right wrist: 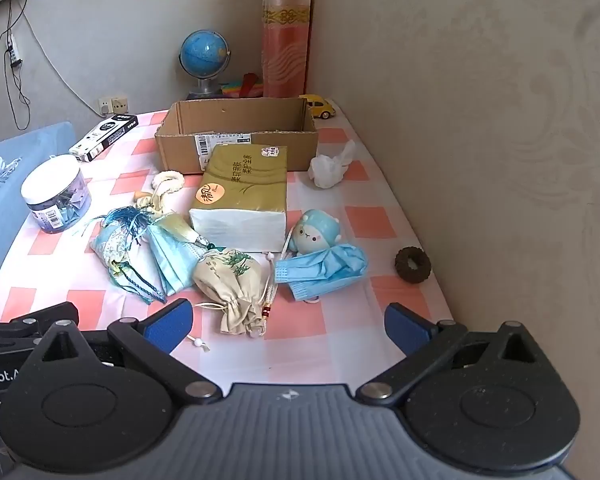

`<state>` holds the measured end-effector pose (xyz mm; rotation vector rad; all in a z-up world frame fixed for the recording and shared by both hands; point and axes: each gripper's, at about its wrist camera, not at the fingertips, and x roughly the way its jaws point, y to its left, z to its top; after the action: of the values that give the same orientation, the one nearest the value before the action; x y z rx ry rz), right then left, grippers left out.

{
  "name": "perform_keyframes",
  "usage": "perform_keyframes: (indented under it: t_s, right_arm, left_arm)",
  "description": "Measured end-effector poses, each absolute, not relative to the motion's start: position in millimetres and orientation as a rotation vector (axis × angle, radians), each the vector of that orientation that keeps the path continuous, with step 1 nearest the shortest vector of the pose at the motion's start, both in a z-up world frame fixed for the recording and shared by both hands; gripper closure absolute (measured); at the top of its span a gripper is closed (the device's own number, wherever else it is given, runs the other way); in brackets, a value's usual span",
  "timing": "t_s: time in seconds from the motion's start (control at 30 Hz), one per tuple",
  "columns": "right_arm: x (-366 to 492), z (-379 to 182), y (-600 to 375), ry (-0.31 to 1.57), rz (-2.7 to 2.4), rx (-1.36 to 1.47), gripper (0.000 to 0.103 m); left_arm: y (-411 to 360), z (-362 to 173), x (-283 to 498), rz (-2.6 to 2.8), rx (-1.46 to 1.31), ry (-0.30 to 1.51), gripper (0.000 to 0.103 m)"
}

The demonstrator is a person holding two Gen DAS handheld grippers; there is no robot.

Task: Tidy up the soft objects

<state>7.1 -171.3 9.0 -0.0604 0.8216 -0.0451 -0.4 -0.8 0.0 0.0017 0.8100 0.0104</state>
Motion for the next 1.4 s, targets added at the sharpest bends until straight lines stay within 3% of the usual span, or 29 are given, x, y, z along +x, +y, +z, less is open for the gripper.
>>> perform_keyframes:
  t_s: [1.4]
  right_arm:
    - [8.7, 15.5, -174.9, 0.811, -0.049, -0.066, 0.000]
  left_arm:
    - [-4.0, 6.4, 1.8, -0.017, 0.009, 0.802, 0.000]
